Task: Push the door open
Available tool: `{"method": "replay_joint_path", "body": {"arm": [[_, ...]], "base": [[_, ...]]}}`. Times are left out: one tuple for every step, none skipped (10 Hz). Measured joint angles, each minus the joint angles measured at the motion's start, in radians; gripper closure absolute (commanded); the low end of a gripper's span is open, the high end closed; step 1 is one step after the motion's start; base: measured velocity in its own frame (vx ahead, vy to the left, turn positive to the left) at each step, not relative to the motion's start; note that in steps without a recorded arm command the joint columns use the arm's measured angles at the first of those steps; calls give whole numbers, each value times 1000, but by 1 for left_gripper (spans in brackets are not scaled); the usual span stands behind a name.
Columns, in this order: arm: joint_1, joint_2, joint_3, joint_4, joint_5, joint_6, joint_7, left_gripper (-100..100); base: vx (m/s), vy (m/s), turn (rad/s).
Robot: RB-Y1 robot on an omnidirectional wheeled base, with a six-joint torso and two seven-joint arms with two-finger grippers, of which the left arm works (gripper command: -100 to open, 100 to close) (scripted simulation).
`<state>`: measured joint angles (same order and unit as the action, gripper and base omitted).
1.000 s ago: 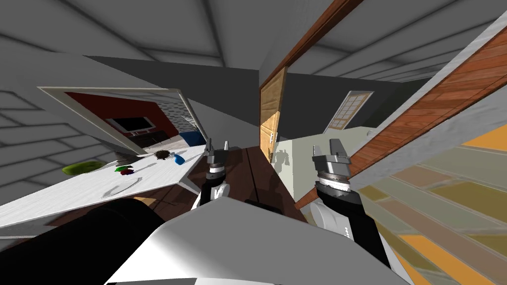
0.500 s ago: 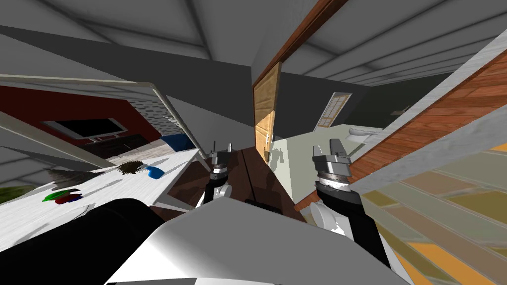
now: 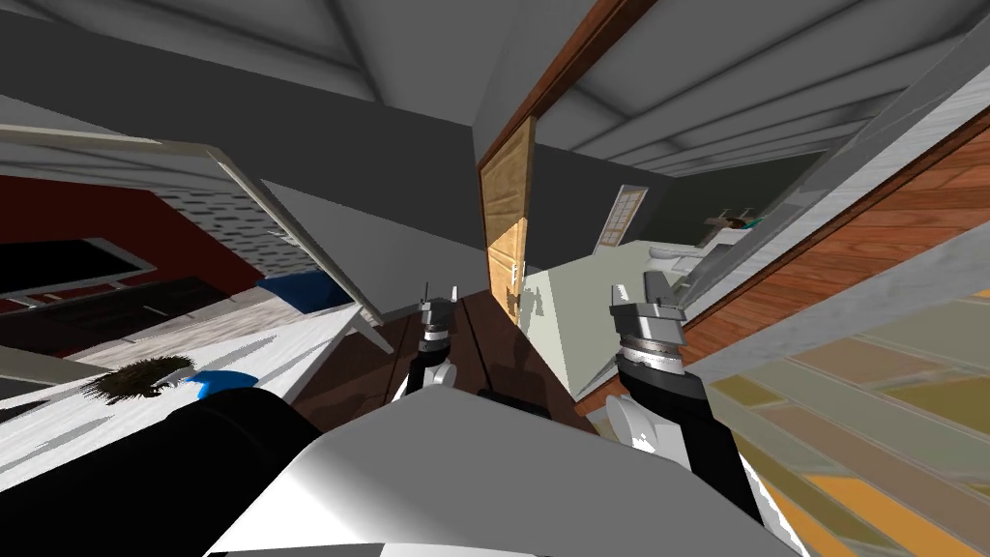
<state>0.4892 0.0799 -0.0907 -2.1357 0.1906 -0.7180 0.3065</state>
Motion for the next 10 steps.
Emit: {"method": "replay_joint_path", "body": {"arm": [[-8, -1, -10, 18, 9, -1, 8, -100], [-10, 4, -14, 36, 20, -6, 18, -100], [-13, 7, -20, 55, 32, -12, 31, -100], [-22, 10, -24, 81, 43, -20, 42, -100], [-25, 14, -31, 107, 56, -30, 55, -100], [-23, 17, -42, 124, 70, -38, 70, -100], [-29, 17, -52, 150, 79, -46, 80, -100], [-33, 18, -60, 171, 91, -52, 91, -100], [-38, 19, -67, 187, 102, -54, 101, -100], [-41, 22, -70, 203, 112, -58, 111, -100]], "base": [[117, 75, -180], [130, 93, -242], [135, 75, -204], [124, 86, -225], [138, 122, -299], [121, 113, -234], [136, 117, -212], [132, 112, -233], [80, 90, -170], [77, 99, -248]]}}
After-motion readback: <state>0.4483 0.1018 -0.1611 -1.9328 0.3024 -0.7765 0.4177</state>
